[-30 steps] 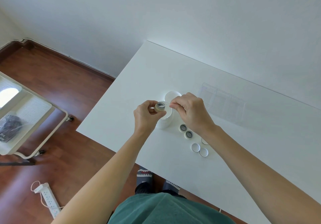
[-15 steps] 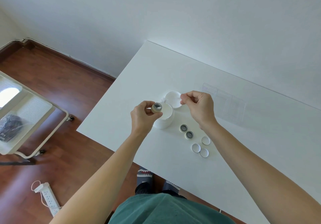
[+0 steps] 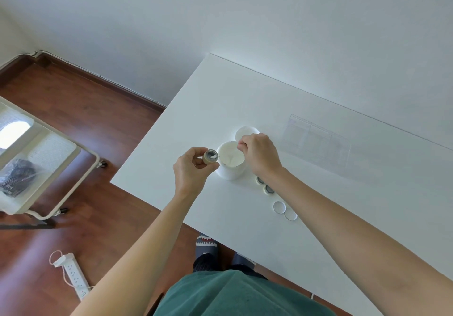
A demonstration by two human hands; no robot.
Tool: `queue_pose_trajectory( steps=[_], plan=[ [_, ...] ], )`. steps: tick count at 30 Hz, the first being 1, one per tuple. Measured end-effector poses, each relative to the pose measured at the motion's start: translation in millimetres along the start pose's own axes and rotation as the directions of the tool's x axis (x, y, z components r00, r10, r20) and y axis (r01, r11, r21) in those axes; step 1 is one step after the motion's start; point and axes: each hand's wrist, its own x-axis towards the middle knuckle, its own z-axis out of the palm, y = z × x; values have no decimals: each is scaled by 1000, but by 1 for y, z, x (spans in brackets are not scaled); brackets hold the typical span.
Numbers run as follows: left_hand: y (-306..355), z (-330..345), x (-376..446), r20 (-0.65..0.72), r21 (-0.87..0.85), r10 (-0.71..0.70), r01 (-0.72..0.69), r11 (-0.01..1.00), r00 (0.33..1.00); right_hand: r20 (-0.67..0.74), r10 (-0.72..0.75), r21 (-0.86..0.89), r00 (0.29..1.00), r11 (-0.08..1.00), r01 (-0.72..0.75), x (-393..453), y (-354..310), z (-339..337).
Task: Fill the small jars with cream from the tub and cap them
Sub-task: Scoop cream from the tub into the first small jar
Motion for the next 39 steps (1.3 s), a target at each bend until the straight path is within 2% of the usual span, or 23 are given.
queue_pose_trajectory(
  steps=[3,6,14,23,31,39],
  plan=[
    [-2,-2,0,2,4,-4,4,1000,1000,11,-28,-116,1000,993,29,6,-3,6],
    [-3,-3,1,6,0,-5,5,1000,1000,30,-5,-145,1000,989,9,9,-3,10],
    [-3,-4,1,14,-4,-14,14,1000,1000,98,114,-17,989,993,-113,10,-5,14],
    [-2,-4,1,17,0,-15,15,1000,1000,110,226,82,968,968,-236,11,-3,10],
    [-1,-4,1,19,20,-4,4,1000,1000,133,392,244,910,877,-413,11,12,-3],
    [4,8,4,55,80,32,-36,996,998,121,472,410,873,777,-477,8,19,-28]
  ],
)
